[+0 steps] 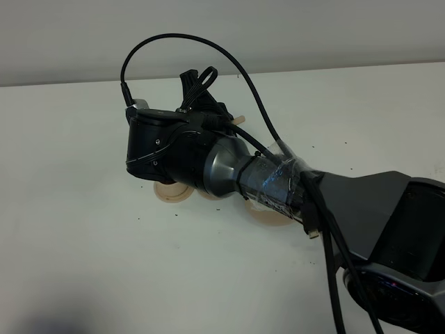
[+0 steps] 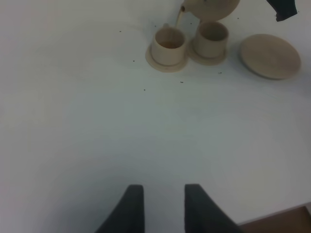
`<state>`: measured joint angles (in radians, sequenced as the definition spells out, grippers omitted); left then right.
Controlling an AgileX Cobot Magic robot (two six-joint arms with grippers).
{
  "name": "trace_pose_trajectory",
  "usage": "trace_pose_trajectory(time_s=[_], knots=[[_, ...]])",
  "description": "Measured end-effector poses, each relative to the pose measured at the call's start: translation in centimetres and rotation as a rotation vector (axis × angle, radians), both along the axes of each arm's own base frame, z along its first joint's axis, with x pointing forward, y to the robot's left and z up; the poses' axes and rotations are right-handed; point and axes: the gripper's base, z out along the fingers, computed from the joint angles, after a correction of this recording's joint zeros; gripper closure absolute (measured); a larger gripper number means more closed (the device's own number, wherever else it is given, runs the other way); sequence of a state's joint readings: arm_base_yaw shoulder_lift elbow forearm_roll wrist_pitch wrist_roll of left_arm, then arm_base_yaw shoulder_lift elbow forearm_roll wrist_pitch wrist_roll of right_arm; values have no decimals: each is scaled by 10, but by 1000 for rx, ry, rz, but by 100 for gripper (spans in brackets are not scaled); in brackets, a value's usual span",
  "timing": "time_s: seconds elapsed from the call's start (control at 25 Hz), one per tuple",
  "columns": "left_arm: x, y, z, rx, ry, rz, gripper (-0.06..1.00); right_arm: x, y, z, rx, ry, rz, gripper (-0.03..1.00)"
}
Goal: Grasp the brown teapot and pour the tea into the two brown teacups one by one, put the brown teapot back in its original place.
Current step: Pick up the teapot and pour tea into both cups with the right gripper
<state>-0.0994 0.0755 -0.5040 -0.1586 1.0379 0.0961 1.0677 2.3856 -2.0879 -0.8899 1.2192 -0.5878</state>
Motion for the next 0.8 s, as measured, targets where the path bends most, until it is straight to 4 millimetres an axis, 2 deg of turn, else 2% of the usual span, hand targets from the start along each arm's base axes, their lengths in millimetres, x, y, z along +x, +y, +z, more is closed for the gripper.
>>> trace_pose_trajectory(time_s=[0.24,0.8], knots=[[0,0,0,0,0,0,71,1,2,-15,-40,14,12,86],[0,0,0,0,0,0,71,2,2,-13,-50,-7,21,86]])
